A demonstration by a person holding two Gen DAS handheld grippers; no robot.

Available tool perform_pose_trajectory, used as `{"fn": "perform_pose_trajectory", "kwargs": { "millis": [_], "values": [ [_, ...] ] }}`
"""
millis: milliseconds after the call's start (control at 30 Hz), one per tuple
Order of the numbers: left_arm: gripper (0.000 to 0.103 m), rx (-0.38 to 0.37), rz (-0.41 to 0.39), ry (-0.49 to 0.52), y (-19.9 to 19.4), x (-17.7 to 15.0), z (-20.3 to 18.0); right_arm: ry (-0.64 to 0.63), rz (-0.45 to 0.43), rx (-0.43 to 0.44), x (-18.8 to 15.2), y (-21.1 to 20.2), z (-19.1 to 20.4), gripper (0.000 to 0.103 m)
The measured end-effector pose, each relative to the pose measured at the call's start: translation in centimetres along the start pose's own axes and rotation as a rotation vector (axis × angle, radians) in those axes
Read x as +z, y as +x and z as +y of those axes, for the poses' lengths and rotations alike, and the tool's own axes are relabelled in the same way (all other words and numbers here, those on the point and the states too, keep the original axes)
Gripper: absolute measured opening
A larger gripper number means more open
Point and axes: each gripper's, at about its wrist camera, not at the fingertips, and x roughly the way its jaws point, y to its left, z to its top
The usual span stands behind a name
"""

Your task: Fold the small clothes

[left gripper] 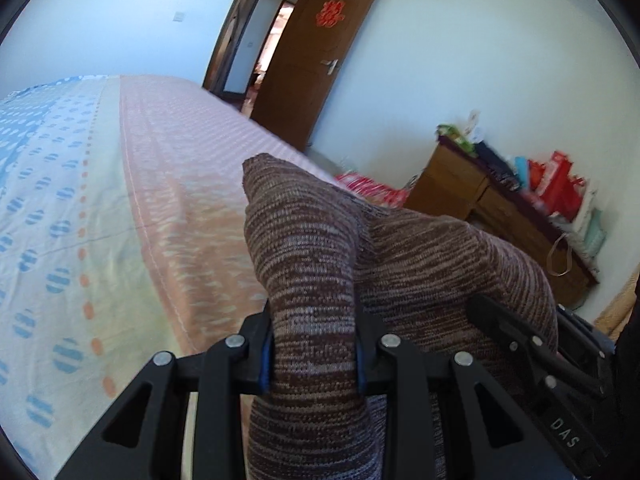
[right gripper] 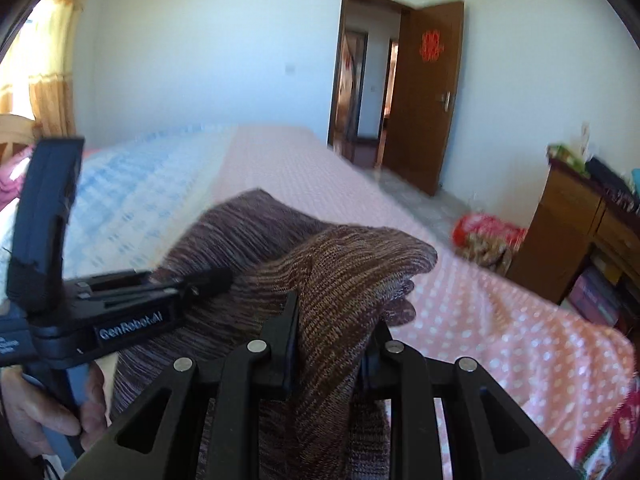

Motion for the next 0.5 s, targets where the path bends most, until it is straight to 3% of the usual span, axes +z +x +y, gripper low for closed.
{"fn": "perform_pose_trajectory", "kwargs": {
  "millis": [100,167,233,267,400,500],
  "values": [
    [0.032,0.068,0.121,-0.03,3.8,-1.2,1.1,0.046,0.109,0.039,-0.9,2.9,-1.0,0.024],
    [0.041,0.076,0.106,-0.045,3.9,-1.7,1.7,0.096,0.097,0.074,-1.0,2.4,-1.8,0.028],
    [0.053,0.077,0.122,-0.052,3.7,-1.6,2.0,0.15,0.139,0.087,-1.4,2.4,-3.0,0.052],
    [0.06,0.076,0.145,-0.058,3.5,-1.6,2.3,0.183,0.148,0.1,-1.8,2.1,-3.7,0.056],
    [0.071,-0.017,0.197,-0.107,1.2,-2.3,3.9,0.357,0.166,0.259,-4.5,-0.9,-7.5,0.063],
    [0.081,-0.123,0.209,-0.175,-0.7,-4.6,5.0,0.392,0.185,0.328,-7.1,-2.7,-7.7,0.066]
  ]
}}
